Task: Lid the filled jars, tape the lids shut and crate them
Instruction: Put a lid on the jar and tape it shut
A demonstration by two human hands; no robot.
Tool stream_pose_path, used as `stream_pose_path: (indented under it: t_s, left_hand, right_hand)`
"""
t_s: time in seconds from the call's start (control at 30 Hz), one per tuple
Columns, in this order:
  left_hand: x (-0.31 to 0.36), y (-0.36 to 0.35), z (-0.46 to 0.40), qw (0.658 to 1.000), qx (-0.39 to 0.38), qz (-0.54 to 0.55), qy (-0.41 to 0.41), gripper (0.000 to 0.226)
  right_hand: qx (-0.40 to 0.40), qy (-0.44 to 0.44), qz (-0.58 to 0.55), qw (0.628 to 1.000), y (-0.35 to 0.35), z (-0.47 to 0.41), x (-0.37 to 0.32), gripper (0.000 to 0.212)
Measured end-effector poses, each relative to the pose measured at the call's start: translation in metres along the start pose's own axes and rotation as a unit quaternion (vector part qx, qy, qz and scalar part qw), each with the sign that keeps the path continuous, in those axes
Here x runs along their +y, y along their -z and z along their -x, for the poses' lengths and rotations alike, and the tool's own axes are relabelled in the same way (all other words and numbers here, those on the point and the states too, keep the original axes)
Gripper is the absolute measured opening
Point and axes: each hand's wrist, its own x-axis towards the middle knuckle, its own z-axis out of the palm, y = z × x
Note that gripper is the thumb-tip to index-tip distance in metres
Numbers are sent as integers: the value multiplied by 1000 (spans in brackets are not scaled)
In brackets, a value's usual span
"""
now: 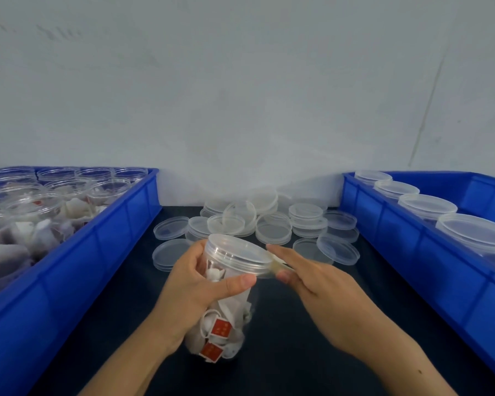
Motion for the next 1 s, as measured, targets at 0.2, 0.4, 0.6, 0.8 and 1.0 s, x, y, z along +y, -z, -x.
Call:
stream_pose_path:
  t_s: [0.2, 0.4, 0.6, 0.8, 1.0]
  left_hand:
    - [-1, 3, 0, 999, -39, 24, -9, 87]
    - [-7, 3, -1, 998, -41, 56, -7, 95]
    - [-1, -4, 3, 998, -31, -37, -50, 40]
    - [3, -7, 10, 982, 46, -150, -107, 46]
    - [-1, -15, 9, 976, 101, -174, -86, 90]
  right_hand:
    - [17, 20, 28, 999, -2, 1, -3, 66]
    - [41, 23, 36, 998, -8, 1, -3, 45]
    - [59, -27, 22, 998, -11, 1, -9, 35]
    - [98, -25, 88, 991, -21, 4, -21, 37]
    - [79, -21, 109, 991, -29, 3, -25, 39]
